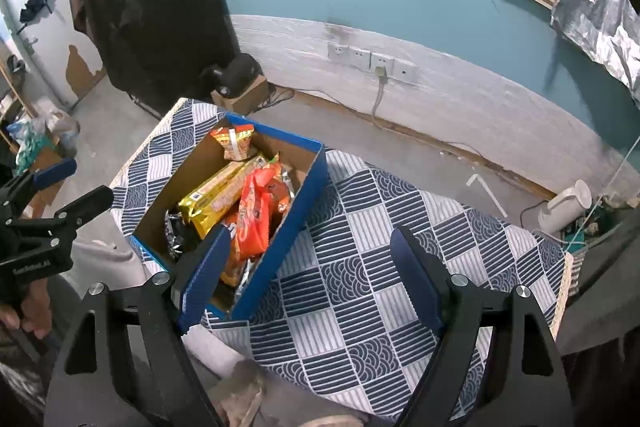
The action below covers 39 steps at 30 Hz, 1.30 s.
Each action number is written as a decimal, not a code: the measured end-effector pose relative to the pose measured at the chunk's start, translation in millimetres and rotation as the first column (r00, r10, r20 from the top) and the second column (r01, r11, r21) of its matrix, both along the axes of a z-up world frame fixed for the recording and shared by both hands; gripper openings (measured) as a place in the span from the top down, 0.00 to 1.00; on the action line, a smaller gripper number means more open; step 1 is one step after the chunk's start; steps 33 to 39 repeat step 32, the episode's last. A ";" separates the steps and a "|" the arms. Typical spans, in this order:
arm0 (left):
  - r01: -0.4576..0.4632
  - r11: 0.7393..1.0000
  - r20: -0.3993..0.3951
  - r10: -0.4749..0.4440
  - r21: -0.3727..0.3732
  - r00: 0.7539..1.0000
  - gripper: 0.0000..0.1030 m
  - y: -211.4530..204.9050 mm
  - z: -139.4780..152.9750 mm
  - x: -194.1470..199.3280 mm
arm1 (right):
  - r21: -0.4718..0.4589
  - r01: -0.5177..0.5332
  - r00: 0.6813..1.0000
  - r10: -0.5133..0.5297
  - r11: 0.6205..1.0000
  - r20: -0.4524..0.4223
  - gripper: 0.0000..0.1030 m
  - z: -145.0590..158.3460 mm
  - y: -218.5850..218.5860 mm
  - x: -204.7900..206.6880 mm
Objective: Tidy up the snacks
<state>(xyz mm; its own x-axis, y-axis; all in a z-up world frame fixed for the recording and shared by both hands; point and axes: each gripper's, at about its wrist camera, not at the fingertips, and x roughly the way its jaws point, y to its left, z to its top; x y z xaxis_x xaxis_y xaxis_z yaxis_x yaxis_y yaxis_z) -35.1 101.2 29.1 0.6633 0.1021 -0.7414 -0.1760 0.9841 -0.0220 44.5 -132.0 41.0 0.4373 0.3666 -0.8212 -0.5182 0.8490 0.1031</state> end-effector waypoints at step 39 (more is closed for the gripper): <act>-0.011 1.000 -0.065 0.011 0.008 0.998 0.08 1.1 -5.9 1.1 | -0.018 -0.026 1.000 0.025 1.000 -0.013 0.20 -3.7 13.2 -6.7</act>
